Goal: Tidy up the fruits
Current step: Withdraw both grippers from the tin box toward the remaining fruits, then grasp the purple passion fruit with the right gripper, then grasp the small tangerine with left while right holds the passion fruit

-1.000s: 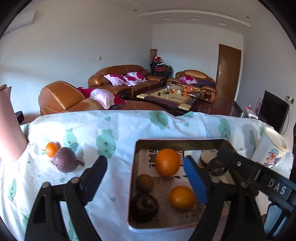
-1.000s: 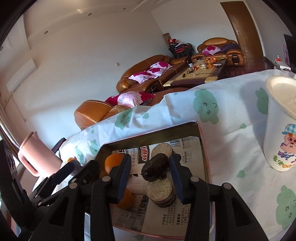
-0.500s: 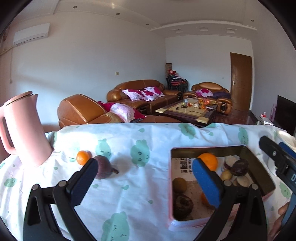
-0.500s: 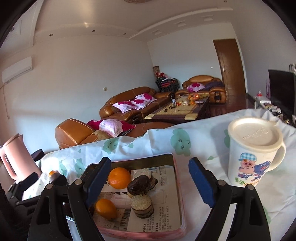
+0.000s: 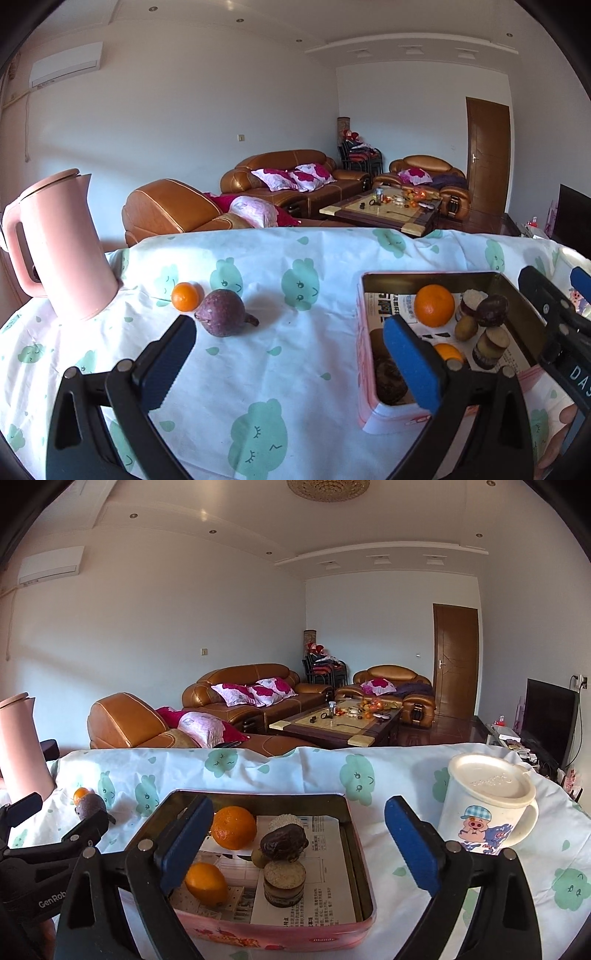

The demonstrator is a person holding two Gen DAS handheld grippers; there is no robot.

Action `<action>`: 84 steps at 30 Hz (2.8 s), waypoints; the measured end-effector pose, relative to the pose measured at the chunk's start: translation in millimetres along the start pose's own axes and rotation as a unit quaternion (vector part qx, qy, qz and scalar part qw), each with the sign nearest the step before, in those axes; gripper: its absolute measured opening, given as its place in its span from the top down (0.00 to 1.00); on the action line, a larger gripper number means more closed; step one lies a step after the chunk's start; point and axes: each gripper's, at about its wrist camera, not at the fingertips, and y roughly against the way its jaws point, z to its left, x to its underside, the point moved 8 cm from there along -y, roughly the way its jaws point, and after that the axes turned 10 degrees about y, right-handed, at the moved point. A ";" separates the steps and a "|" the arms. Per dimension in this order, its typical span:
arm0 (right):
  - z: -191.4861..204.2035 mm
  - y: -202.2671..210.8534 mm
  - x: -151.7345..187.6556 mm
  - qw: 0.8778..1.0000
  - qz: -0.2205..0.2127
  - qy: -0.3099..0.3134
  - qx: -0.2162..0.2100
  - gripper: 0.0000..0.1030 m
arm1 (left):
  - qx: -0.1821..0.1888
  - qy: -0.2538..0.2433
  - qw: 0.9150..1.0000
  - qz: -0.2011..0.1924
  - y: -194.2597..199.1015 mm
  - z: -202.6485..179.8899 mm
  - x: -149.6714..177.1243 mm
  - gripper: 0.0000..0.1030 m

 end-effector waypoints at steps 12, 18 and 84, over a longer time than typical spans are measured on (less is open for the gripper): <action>12.5 18.8 6.7 1.000 0.012 -0.001 0.024 0.02 | 0.062 0.023 0.998 0.017 16.0 12.2 8.1 0.00; 29.2 19.1 8.6 0.999 0.026 0.003 0.026 0.02 | 0.045 0.003 0.997 0.058 1.9 32.1 14.8 0.00; 203.8 -81.3 -15.5 0.982 0.098 -0.061 -0.149 0.50 | -0.037 0.011 0.987 0.156 -168.3 128.9 -37.5 0.62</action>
